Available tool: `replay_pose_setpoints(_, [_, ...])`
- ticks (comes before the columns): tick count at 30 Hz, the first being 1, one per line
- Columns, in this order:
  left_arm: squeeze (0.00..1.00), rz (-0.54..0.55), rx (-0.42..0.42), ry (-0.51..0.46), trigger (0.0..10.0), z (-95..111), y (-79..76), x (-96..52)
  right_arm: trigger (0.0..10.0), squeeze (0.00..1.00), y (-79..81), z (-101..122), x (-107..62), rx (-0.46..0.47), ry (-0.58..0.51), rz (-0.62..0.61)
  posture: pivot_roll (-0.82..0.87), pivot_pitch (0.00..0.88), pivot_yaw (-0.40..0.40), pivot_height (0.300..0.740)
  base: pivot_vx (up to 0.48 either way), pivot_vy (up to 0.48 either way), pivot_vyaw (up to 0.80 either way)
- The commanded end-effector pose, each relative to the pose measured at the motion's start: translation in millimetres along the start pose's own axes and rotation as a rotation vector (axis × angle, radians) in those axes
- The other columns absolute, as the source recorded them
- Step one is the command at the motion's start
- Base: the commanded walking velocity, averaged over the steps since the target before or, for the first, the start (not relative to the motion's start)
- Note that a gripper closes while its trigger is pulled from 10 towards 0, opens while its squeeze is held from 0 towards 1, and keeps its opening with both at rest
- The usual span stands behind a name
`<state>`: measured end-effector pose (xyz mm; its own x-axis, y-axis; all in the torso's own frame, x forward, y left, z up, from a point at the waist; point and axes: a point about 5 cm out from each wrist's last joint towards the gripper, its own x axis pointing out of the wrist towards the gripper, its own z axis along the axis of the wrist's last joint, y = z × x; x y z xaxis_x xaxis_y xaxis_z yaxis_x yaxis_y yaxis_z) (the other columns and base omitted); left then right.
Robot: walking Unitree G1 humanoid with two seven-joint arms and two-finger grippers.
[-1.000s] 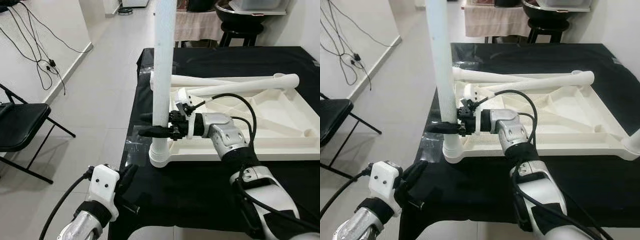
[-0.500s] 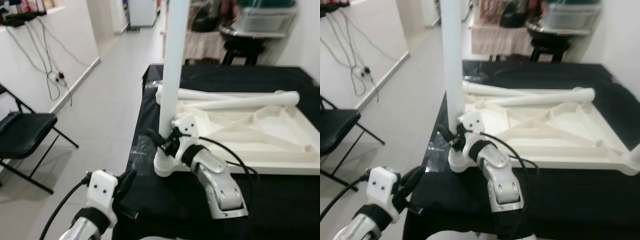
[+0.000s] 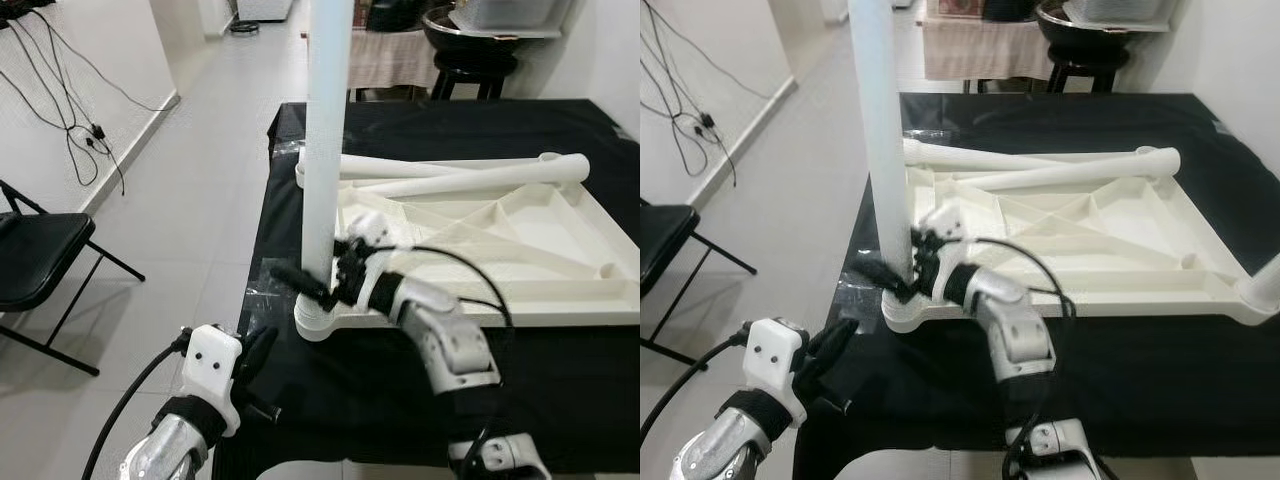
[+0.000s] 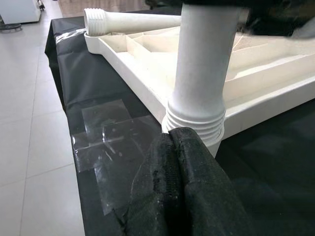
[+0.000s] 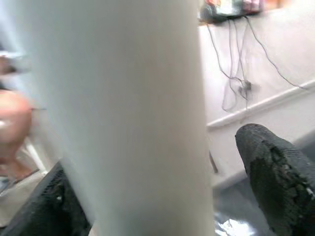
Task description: Building children table
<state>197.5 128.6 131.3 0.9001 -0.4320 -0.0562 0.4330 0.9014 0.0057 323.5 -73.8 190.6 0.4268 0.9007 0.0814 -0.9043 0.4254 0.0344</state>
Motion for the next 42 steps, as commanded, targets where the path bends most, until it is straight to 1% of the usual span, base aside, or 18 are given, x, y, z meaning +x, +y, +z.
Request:
replay_pose_setpoints(1, [0.00, 0.003, -0.001, 0.015, 10.0, -5.0, 0.1, 0.0, 10.0, 0.00, -3.1, 3.4, 0.5, -0.026, 0.040, 0.253, 0.06, 0.064, 0.000, 0.740, 0.000, 0.000, 0.00])
replay_pose_setpoints(3, [0.00, 0.002, -0.001, 0.016, 10.0, -5.2, 0.1, 0.7, 10.0, 0.00, -12.1, 5.0, -1.5, -0.005, 0.085, 0.383, 0.06, 0.065, 0.000, 0.740, 0.000, 0.000, 0.00])
replay_pose_setpoints(10, [0.00, 0.001, -0.004, 0.017, 10.0, -5.5, 0.1, 1.0, 10.0, 0.00, -20.6, 1.6, 0.4, 0.033, 0.115, 0.416, 0.06, 0.065, 0.000, 0.740, 0.000, 0.000, 0.00])
replay_pose_setpoints(11, [0.00, -0.001, -0.004, 0.018, 10.0, -5.5, -0.3, 0.9, 0.0, 0.00, -22.6, 1.1, 2.6, 0.049, 0.120, 0.417, 0.07, 0.068, 0.000, 0.740, 0.000, 0.000, 0.00])
replay_pose_setpoints(18, [0.00, -0.005, -0.002, 0.020, 10.0, -5.4, -1.4, 0.7, 0.0, 0.00, -26.7, 3.1, 2.0, 0.054, 0.123, 0.438, 0.07, 0.073, -0.002, 0.740, 0.000, 0.000, 0.00])
replay_pose_setpoints(25, [0.00, -0.001, -0.004, 0.017, 10.0, -4.6, -1.2, 0.4, 0.0, 0.00, -30.1, 2.5, -7.7, -0.019, 0.094, 0.352, 0.06, 0.087, -0.005, 0.740, 0.000, 0.000, 0.00])
replay_pose_setpoints(26, [0.00, 0.000, -0.005, 0.016, 10.0, -4.3, -0.8, 0.0, 0.0, 0.00, -29.4, -0.4, -11.3, -0.028, 0.094, 0.304, 0.06, 0.091, -0.004, 0.740, 0.000, 0.000, 0.00])
replay_pose_setpoints(27, [0.00, 0.000, -0.005, 0.017, 10.0, -4.2, 0.2, -1.1, 0.0, 0.00, -24.8, -15.3, -6.2, -0.004, 0.115, 0.076, 0.05, 0.097, 0.000, 0.740, 0.000, 0.000, 0.00])
replay_pose_setpoints(28, [0.00, 0.000, -0.005, 0.017, 10.0, -4.2, 0.2, -1.1, 0.0, 0.00, -24.8, -15.3, -6.2, -0.004, 0.115, 0.076, 0.05, 0.097, 0.000, 0.740, 0.000, 0.000, 0.00])
replay_pose_setpoints(29, [0.00, 0.000, -0.006, 0.018, 10.0, -3.9, 1.6, -2.0, 0.0, 0.00, -17.2, -37.6, -9.4, 0.051, 0.177, -0.300, 0.04, 0.104, 0.006, 0.740, 0.000, 0.000, 0.00])
replay_pose_setpoints(30, [0.00, -0.008, -0.005, 0.021, 10.0, -3.5, 3.7, -2.0, 0.0, 0.00, 13.4, -56.2, -13.6, 0.028, 0.283, -0.460, 0.04, 0.115, 0.018, 0.740, 0.000, 0.000, 0.00])
replay_pose_setpoints(32, [0.00, -0.010, -0.005, 0.021, 10.0, -3.6, 4.2, -1.8, 0.0, 0.00, 21.4, -58.2, -12.1, 0.018, 0.298, -0.428, 0.04, 0.115, 0.018, 0.740, 0.000, 0.000, 0.00])
replay_pose_setpoints(33, [0.00, -0.009, -0.008, 0.021, 10.0, -3.9, 4.5, -1.4, 0.0, 0.00, 16.0, -53.6, -9.4, 0.043, 0.261, -0.389, 0.02, 0.096, 0.030, 0.740, 0.000, 0.000, 0.00])
replay_pose_setpoints(34, [0.00, -0.009, -0.008, 0.021, 10.0, -3.9, 4.5, -1.4, 0.0, 0.00, 16.0, -53.6, -9.4, 0.043, 0.261, -0.389, 0.02, 0.096, 0.030, 0.740, 0.000, 0.000, 0.00])
replay_pose_setpoints(36, [0.00, -0.011, -0.017, 0.022, 10.0, -4.6, 5.0, -0.1, 0.0, 0.00, 2.2, -52.7, -10.3, 0.065, 0.235, -0.406, 0.03, 0.103, 0.020, 0.740, 0.000, 0.000, 0.00])
replay_pose_setpoints(39, [0.00, -0.024, 0.003, 0.026, 10.0, -4.5, 4.0, 1.5, 0.0, 0.00, 3.4, -55.3, -5.4, 0.063, 0.245, -0.352, 0.03, 0.094, 0.021, 0.740, 0.000, 0.000, 0.00])
replay_pose_setpoints(40, [0.00, -0.009, 0.002, 0.021, 10.0, -4.2, 4.6, 1.1, 10.0, 0.00, 3.4, -49.9, -1.3, 0.074, 0.202, -0.304, 0.03, 0.096, 0.018, 0.740, 0.000, 0.000, 0.00])
replay_pose_setpoints(42, [0.00, 0.004, 0.000, 0.017, 10.0, -4.1, 5.2, 0.7, 10.0, 0.00, 3.4, -45.5, 1.3, 0.082, 0.170, -0.273, 0.03, 0.096, 0.018, 0.740, 0.000, 0.000, 0.00])
